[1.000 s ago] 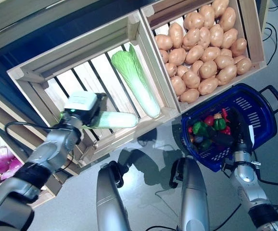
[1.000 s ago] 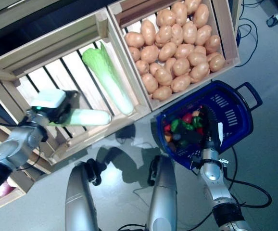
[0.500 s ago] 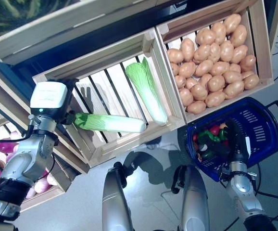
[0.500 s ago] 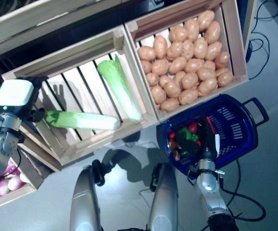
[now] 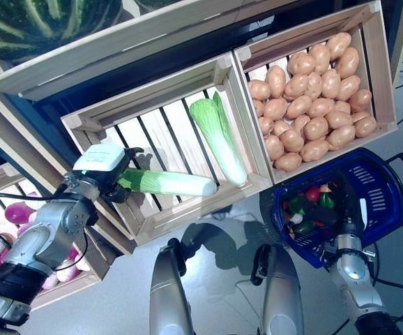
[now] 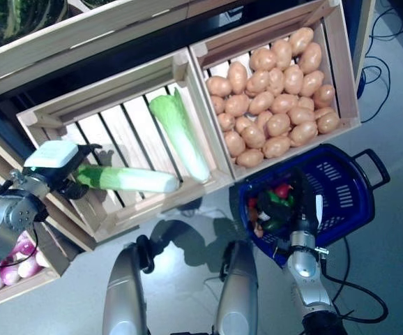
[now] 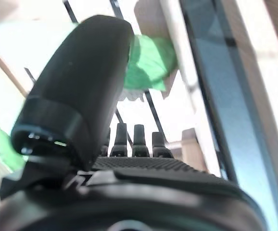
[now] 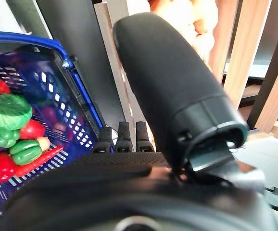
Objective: Put vegetables into the basket
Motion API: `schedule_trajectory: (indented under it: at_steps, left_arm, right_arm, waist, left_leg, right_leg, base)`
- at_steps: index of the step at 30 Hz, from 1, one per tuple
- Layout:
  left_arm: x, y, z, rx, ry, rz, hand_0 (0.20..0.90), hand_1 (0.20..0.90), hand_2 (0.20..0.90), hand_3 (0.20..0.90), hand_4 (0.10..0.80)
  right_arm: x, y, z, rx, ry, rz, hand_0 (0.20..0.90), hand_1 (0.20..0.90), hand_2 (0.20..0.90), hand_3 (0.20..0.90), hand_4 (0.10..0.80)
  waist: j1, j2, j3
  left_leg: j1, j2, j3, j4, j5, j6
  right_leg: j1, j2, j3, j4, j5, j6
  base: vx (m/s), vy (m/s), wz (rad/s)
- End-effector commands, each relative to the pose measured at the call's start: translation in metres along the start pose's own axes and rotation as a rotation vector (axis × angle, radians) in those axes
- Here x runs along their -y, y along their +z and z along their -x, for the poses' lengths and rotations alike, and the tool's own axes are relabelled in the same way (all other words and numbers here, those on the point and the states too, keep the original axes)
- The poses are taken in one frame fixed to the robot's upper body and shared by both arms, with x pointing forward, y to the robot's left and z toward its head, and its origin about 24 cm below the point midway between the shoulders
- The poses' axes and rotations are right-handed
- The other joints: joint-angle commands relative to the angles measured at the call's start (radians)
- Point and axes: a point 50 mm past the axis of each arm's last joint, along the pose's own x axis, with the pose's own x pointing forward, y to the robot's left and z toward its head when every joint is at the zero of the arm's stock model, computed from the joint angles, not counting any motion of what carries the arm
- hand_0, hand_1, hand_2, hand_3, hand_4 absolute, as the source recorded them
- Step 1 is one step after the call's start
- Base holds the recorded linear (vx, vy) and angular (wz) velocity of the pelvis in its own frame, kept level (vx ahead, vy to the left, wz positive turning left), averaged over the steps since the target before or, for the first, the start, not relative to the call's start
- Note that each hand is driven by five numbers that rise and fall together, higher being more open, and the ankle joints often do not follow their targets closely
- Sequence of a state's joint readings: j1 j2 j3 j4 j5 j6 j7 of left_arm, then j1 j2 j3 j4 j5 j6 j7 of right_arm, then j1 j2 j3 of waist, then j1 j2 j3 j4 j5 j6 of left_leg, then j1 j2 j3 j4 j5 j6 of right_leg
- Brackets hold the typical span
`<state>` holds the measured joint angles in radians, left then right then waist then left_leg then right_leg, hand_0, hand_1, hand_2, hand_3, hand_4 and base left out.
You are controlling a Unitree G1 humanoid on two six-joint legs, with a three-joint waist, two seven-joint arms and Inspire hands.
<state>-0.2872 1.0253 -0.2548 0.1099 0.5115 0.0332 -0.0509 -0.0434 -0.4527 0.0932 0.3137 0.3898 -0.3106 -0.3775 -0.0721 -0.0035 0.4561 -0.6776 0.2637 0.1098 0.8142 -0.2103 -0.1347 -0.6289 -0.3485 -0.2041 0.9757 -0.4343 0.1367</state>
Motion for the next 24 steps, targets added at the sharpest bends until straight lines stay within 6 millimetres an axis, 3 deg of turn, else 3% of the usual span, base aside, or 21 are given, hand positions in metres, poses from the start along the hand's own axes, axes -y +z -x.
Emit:
schedule_trajectory:
  at_steps: [1,11,24]
  left_arm:
    - [-0.026,-0.003,-0.007,0.033,0.120,-0.022,0.900,0.900,0.900,0.900,0.800]
    - [-0.010,-0.011,-0.033,0.009,0.207,-0.041,0.900,0.900,0.900,0.900,0.800]
    - [0.003,-0.021,-0.055,-0.099,0.126,-0.089,0.900,0.900,0.900,0.900,0.800]
  right_arm:
    - [0.017,0.019,-0.010,0.132,-0.044,0.036,0.900,0.900,0.900,0.900,0.800]
    - [0.009,0.027,-0.020,0.152,0.020,0.059,0.900,0.900,0.900,0.900,0.800]
    - [0.007,0.044,-0.038,0.196,0.022,0.095,0.900,0.900,0.900,0.900,0.800]
  waist:
    - [-0.020,0.011,-0.092]
    - [-0.041,-0.011,-0.077]
    - [-0.064,-0.033,-0.046]
  left_leg:
    - [0.048,0.035,0.023,-0.034,-0.057,0.019]
    - [-0.010,0.055,0.020,0.021,-0.065,0.008]
    - [-0.111,0.067,0.009,0.129,-0.097,0.009]
  right_leg:
    - [0.005,0.002,0.057,-0.173,0.194,0.024]
    - [-0.053,0.004,0.075,-0.126,0.192,0.027]
    - [-0.157,0.010,0.091,-0.033,0.173,0.024]
  base:
    - [0.000,0.033,0.00]
    - [-0.007,0.017,-0.03]
    - [-0.032,0.022,-0.06]
